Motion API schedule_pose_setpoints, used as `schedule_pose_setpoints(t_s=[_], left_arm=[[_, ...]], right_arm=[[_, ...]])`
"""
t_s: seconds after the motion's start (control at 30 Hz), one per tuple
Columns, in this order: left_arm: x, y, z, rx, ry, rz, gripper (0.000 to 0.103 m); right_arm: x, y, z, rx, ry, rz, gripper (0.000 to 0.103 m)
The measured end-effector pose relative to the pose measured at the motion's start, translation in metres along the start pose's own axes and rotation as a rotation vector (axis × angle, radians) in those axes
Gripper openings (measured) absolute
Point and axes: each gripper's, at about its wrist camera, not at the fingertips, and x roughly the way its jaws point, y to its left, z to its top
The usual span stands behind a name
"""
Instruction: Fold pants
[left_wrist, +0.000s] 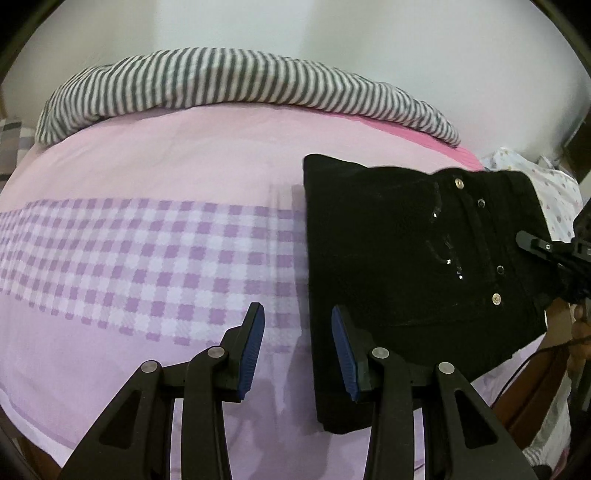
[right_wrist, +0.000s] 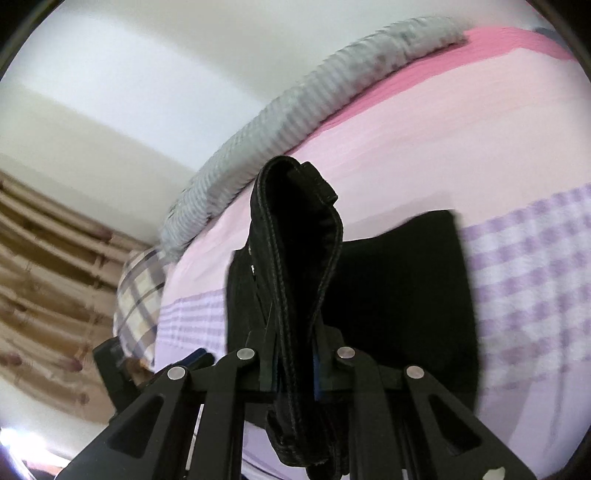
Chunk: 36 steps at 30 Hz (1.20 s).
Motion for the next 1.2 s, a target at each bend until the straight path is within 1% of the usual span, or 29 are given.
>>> schedule_pose_setpoints(t_s=[0.1, 0.2, 0.27, 0.4, 0.47, 0.57, 0.7, 0.77, 0.83, 0.93, 1.0, 1.1, 1.2], left_arm=[[0.002, -0.011, -0.002, 0.022, 0.002, -0.013, 0.04], [0.008, -0.022, -0.002, 0.05, 0.015, -0.015, 0.04], [0.01, -0.028, -0.002, 0.073, 0.016, -0.014, 0.04], [0.014, -0.039, -0.003, 0.109, 0.027, -0.017, 0.04], [0.017, -0.046, -0.004, 0.125, 0.037, -0.019, 0.04], [0.021, -0.054, -0.007, 0.151, 0.045, -0.028, 0.04], [0.027, -0.063, -0.013, 0.189, 0.059, -0.041, 0.041], [0.031, -0.067, -0.018, 0.223, 0.08, -0.052, 0.043], [0.035, -0.072, -0.025, 0.261, 0.093, -0.051, 0.043], [0.036, -0.076, -0.031, 0.29, 0.081, -0.034, 0.044], [0.037, -0.074, -0.031, 0.277, 0.08, -0.039, 0.044], [0.037, -0.069, -0.03, 0.241, 0.086, -0.06, 0.044], [0.035, -0.068, -0.031, 0.233, 0.087, -0.063, 0.044]], right_arm=[[-0.005, -0.02, 0.001, 0.026, 0.008, -0.046, 0.012], [0.0, -0.039, -0.002, 0.059, 0.023, -0.092, 0.012], [0.002, -0.049, -0.006, 0.093, 0.018, -0.088, 0.012], [0.001, -0.058, -0.007, 0.087, 0.024, -0.1, 0.013], [0.002, -0.054, -0.008, 0.077, 0.029, -0.132, 0.022], [-0.005, -0.05, -0.014, 0.066, 0.013, -0.169, 0.029], [-0.026, -0.06, -0.024, 0.115, -0.022, -0.164, 0.03], [-0.038, -0.064, -0.031, 0.142, -0.045, -0.165, 0.031], [-0.051, -0.063, -0.038, 0.16, -0.07, -0.147, 0.03], [-0.061, -0.058, -0.049, 0.18, -0.068, -0.114, 0.03], [-0.06, -0.056, -0.054, 0.189, -0.05, -0.104, 0.03], [-0.056, -0.053, -0.055, 0.184, -0.046, -0.129, 0.031], [-0.057, -0.057, -0.058, 0.223, -0.037, -0.103, 0.03]])
